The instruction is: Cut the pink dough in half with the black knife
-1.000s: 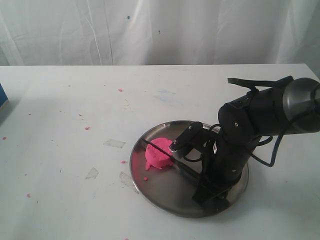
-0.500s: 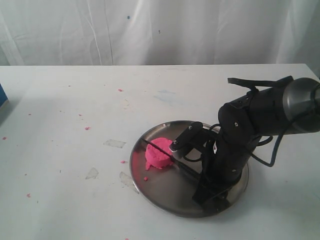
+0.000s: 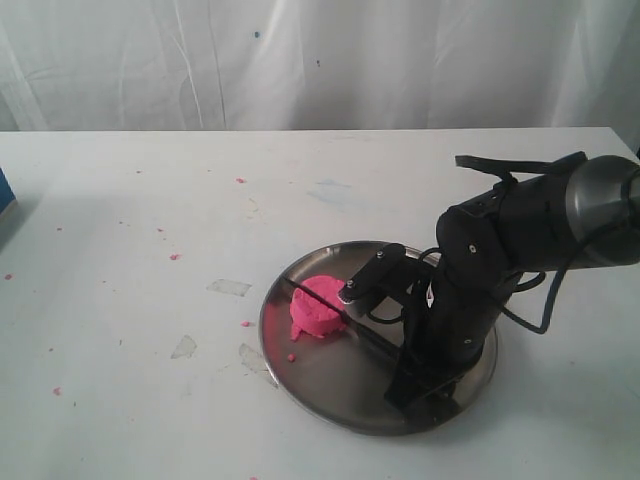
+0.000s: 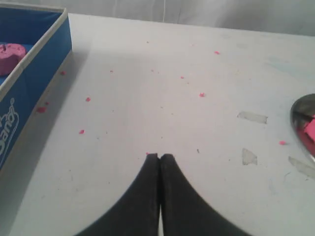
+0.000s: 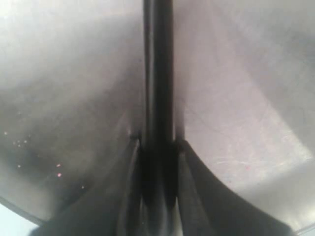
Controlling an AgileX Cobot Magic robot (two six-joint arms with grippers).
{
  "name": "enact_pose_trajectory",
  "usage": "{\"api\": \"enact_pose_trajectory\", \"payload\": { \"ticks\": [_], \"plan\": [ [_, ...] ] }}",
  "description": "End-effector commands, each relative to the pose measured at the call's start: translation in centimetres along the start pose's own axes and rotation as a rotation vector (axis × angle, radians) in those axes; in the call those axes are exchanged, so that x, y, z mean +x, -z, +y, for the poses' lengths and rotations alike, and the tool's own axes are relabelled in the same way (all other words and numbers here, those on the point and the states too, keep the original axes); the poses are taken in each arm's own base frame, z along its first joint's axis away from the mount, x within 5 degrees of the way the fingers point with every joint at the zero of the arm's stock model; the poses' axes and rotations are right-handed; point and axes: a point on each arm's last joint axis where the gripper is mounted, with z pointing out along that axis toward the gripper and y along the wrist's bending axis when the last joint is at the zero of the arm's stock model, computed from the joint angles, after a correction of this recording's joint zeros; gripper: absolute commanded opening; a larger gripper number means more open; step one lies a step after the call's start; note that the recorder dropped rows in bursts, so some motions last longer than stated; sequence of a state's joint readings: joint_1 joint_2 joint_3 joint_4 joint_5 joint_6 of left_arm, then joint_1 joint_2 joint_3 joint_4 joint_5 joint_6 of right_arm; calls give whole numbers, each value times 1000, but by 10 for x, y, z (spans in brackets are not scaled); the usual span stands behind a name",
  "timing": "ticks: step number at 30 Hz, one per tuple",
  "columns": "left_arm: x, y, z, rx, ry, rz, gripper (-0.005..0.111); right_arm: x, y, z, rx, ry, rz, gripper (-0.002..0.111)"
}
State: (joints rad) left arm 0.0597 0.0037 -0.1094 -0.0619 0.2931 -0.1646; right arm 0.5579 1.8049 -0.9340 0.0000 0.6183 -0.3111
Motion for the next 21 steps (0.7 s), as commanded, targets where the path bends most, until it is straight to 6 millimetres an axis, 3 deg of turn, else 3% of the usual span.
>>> {"api": "enact_pose_trajectory", "payload": {
  "ticks": [1,5,14,21],
  "plan": [
    [9,-3,4,-27,-40,31,0,1,-1,0,-4,-2,14,0],
    [13,-5,4,-29,-13,41,0,1,-1,0,-9,-7,14,0],
    [-7,-4,3,-13,-17,-185,0,1,-1,0,-7,-7,10,0],
    [-8,-4,3,-13,-18,-193,0,1,-1,0,-7,-7,9,0]
  ]
}}
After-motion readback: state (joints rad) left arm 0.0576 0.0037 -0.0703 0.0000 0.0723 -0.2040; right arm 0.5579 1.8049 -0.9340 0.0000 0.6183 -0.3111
